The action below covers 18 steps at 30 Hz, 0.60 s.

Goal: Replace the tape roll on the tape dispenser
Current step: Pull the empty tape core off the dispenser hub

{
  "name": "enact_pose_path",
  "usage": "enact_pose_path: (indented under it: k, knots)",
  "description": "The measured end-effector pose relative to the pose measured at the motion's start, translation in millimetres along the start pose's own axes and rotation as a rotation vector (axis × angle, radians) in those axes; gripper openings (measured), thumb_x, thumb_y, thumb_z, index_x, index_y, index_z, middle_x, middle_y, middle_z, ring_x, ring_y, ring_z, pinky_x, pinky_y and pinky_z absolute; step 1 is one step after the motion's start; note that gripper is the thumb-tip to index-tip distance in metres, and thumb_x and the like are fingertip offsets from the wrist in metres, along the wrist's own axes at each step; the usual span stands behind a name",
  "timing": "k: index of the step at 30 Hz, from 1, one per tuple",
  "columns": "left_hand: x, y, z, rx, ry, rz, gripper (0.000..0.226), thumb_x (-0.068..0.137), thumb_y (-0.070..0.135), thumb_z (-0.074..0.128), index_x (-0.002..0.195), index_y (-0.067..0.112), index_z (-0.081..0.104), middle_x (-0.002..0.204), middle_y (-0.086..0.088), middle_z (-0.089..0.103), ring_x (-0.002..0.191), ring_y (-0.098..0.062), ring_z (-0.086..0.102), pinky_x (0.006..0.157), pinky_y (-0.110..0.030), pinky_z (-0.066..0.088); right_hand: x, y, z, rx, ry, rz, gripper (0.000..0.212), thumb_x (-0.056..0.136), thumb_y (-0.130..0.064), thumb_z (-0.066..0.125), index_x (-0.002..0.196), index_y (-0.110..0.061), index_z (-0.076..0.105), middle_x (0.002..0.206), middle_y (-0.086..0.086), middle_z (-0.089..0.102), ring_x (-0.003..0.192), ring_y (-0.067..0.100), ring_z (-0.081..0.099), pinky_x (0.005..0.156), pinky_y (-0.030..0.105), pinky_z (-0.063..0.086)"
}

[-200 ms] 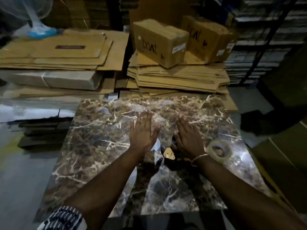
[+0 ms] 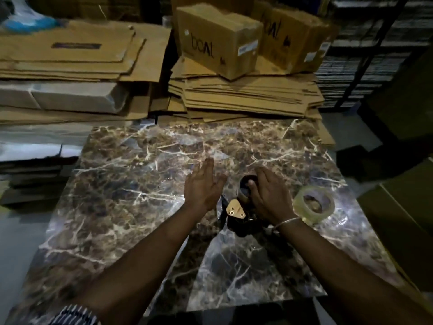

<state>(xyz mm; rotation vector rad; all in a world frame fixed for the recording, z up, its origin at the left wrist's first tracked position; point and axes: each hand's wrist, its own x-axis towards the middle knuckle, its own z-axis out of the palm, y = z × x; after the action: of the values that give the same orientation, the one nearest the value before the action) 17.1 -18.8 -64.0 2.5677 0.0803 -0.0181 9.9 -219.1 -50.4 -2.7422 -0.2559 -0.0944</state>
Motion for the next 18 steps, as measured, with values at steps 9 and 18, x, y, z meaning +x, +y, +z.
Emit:
enact_pose_path:
  k: [9,18]
  knots:
    - [43,0,54,-0.741,-0.219,-0.111,0.025,0.096,0.032,0.058,0.085,0.011,0.065,0.091,-0.011,0.063,0.076,-0.025,0.061,0.067,-0.030,0.044,9,28,30,0.266,0.119,0.239,0.032,0.105,-0.041,0.040,0.098,-0.012,0.050,0.090,0.009,0.053,0.083,0.033,0.053,0.066,0.038,0.033]
    - [62,-8,82,-0.905,-0.250,0.002,0.042,0.087,0.036,0.063,0.093,-0.004,0.074,0.077,-0.017,0.065,0.065,-0.026,0.055,0.056,-0.031,0.037,29,41,45,0.406,0.006,0.429,0.019,0.093,-0.028,0.057,0.089,-0.012,0.066,0.082,0.007,0.065,0.077,0.025,0.064,0.071,0.038,0.053]
